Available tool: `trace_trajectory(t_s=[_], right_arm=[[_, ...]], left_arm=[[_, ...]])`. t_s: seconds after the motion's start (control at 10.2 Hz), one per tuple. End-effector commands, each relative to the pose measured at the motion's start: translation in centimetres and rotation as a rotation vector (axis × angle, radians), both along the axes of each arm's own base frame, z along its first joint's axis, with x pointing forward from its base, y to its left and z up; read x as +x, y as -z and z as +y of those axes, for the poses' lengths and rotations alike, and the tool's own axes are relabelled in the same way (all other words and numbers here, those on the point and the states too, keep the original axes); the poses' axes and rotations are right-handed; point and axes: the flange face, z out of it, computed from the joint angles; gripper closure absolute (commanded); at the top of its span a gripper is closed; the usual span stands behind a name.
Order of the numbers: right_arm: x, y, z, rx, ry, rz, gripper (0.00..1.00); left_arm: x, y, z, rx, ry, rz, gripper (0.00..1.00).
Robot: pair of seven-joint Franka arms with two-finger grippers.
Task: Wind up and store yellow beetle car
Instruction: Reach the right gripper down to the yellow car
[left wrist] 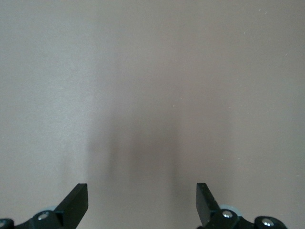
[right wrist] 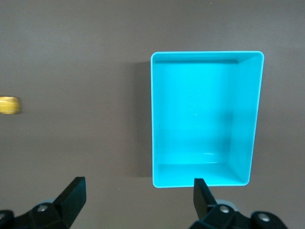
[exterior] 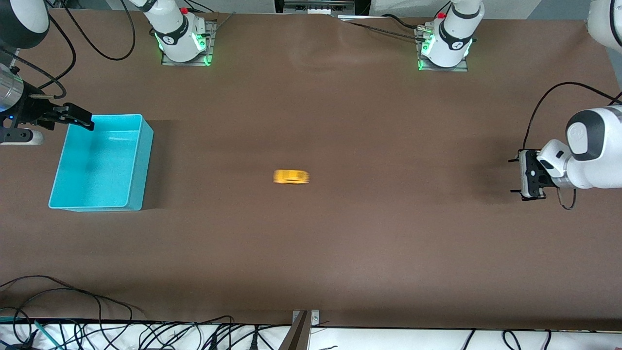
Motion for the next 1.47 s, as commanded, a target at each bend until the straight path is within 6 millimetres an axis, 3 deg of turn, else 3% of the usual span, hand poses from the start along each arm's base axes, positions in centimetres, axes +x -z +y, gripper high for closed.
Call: trace_trajectory(t_s=[0.0, 0.49, 0.59, 0.79, 0.98, 1.08, 1.28, 1.38], right_arm=[[0.3, -0.4, -0.4, -0.008, -0.004, -0.003, 0.00], [0.2, -0.4, -0.4, -0.009, -0.006, 0.004, 0.00], [0.5, 0.7, -0.1, -0.012, -0.031, 0.027, 0.00], [1.9, 2.0, 2.7, 0.006, -0.272, 0.008, 0.00], [3.3, 5.6, 5.4, 0.026, -0.527, 0.033, 0.00], [4.2, 8.4, 6.1, 0.054, -0.652, 0.049, 0.00], [6.5, 15.3, 6.4, 0.152, -0.943, 0.022, 0.00], [7.4, 17.6, 6.4, 0.160, -1.079, 0.010, 0.00]], left_arm=[[-0.1, -4.5, -0.2, 0.055, -0.077, 0.028, 0.00], [1.3, -15.7, -5.0, 0.146, -0.297, 0.075, 0.00], [1.5, -17.5, -5.9, 0.171, -0.373, 0.078, 0.00], [1.7, -20.4, -8.8, 0.199, -0.533, 0.057, 0.00], [1.5, -23.4, -13.6, 0.230, -0.741, 0.035, 0.00], [0.7, -24.6, -16.1, 0.251, -0.799, 0.036, 0.00], [-0.5, -26.0, -18.0, 0.282, -0.923, 0.042, 0.00], [-2.2, -27.1, -20.7, 0.314, -0.985, 0.024, 0.00]])
